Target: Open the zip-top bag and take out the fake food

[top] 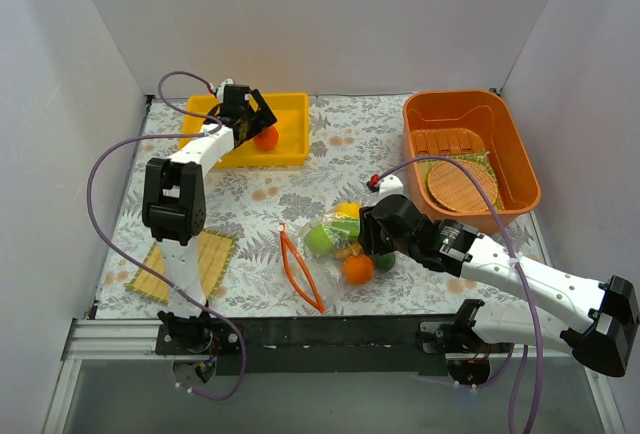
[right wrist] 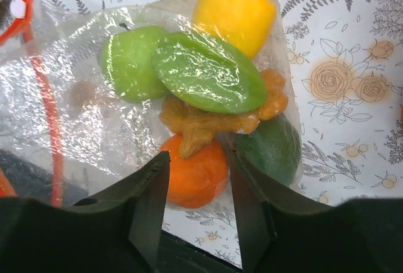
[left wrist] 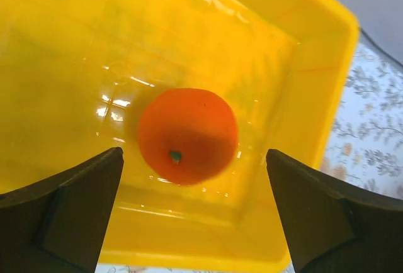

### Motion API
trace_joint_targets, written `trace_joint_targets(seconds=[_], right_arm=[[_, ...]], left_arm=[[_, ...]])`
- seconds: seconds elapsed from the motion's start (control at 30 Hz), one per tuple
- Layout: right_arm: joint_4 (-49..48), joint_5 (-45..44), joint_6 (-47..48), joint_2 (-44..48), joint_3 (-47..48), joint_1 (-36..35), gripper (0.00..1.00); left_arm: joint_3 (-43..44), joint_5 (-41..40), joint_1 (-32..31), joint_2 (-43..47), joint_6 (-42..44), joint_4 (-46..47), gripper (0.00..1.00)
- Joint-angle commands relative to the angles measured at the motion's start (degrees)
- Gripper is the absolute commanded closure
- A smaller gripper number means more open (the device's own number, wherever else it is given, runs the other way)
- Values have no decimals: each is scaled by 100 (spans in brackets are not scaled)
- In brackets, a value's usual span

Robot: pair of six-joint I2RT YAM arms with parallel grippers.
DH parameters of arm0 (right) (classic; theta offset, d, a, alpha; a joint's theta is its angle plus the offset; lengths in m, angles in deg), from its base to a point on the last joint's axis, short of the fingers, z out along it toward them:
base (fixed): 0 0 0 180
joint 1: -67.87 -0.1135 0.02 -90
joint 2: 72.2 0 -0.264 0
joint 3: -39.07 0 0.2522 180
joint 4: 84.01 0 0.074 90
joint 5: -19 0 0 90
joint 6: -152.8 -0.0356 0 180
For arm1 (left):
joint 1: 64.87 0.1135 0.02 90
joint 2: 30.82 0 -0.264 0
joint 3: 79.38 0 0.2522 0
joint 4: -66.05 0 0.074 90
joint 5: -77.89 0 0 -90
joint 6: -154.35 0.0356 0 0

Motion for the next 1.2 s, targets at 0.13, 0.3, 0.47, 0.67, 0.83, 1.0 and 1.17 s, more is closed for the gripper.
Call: trace_joint_targets(seconds=[0.13, 0.3, 0.47, 0.67, 0.83, 1.0, 1.17], right_arm=[[19, 54, 316, -105, 615, -23, 43], [97, 98, 369, -131, 641, -14, 43], [-78, 90, 387, -192, 562, -5, 48], [-218, 37, 369, -491, 580, 12, 53], [-403, 63, 334, -799, 729, 47, 56], [-570, 125, 308, -1203, 878, 65, 57], [-614, 98, 325, -1572, 1159, 197, 57]], left_arm=[[68, 164, -38, 1536, 26, -646, 2], [-1546, 279, -371, 3072, -353, -798, 18], [-3935, -12, -1179, 5355, -914, -1131, 36], [-5468, 268, -1742, 7536, -1477, -1702, 53], [-5909, 726, -2041, 8015, -1917, -1817, 64], [-6304, 569, -2735, 8129, -2399, -1634, 67], [-6445, 385, -3491, 7726, -2831, -1080, 66]])
